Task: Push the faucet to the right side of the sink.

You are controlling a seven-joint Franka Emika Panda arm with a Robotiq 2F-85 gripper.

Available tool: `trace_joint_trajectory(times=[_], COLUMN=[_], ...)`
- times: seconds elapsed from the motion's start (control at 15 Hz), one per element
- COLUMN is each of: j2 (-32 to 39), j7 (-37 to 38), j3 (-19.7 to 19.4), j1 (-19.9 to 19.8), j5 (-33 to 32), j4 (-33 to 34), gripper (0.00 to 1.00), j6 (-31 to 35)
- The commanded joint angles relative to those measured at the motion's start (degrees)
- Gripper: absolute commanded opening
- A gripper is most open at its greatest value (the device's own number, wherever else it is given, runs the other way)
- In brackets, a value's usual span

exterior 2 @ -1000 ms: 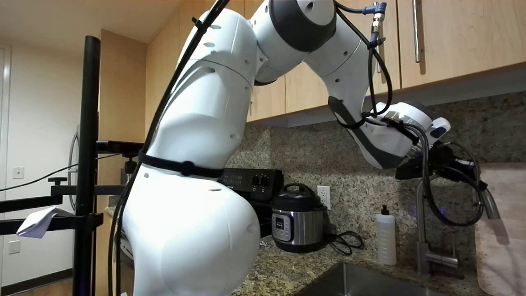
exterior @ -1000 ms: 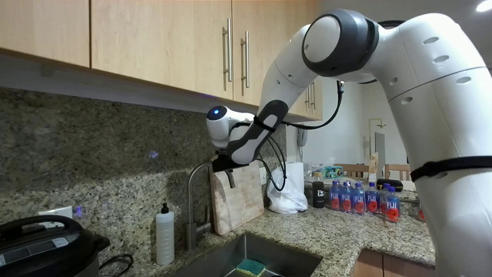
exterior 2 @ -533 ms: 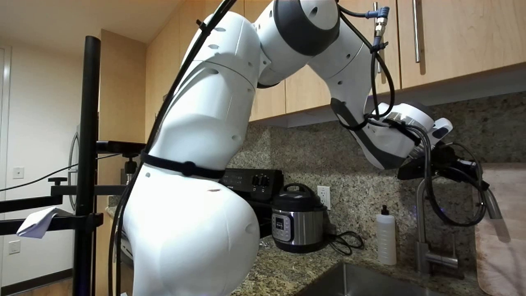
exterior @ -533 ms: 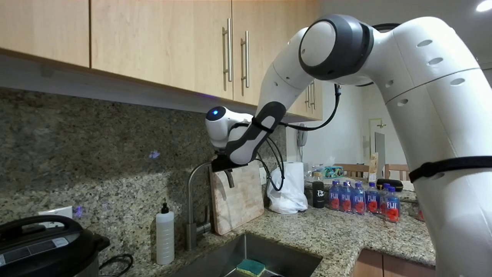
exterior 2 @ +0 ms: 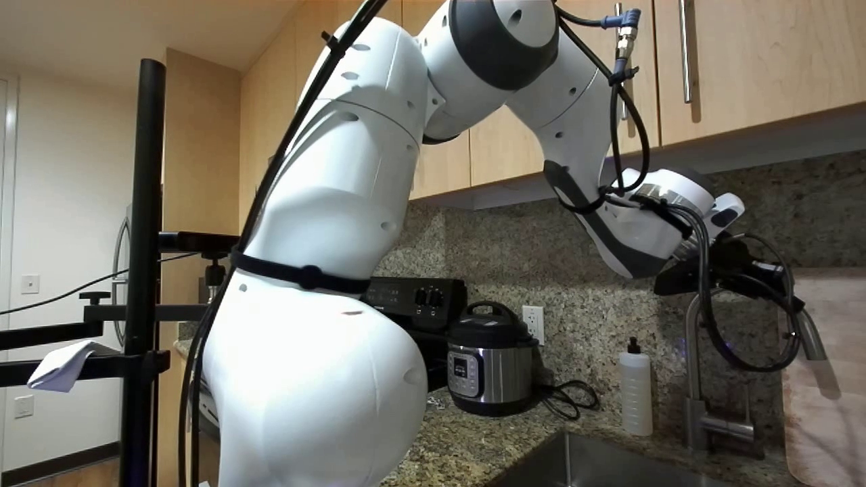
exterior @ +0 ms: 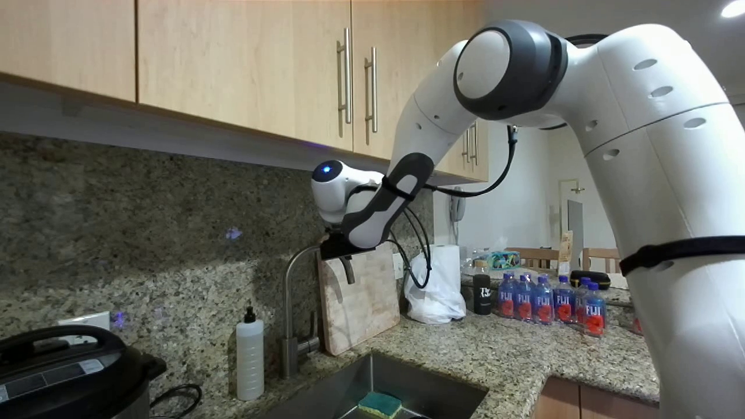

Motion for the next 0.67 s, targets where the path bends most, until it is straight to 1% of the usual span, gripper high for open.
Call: trace_joint_trajectory(times=[0.0,0.07,0.33,0.6], j2=[-3.4,-3.8,-6.1,-9.5], j7=[0.8,1.4,3.1,6.6], j3=[0.6,-0.1,-0.4,-0.7], j1=[-0.3,0.3,0.7,0.8], j5=[-1.6,-2.2,-4.1,-8.4], j4=[-3.9,-4.8,-8.8,-14.4], gripper=[0.0,0.0,0.0,0.0], j6=[1.2,1.6,3.5,5.5])
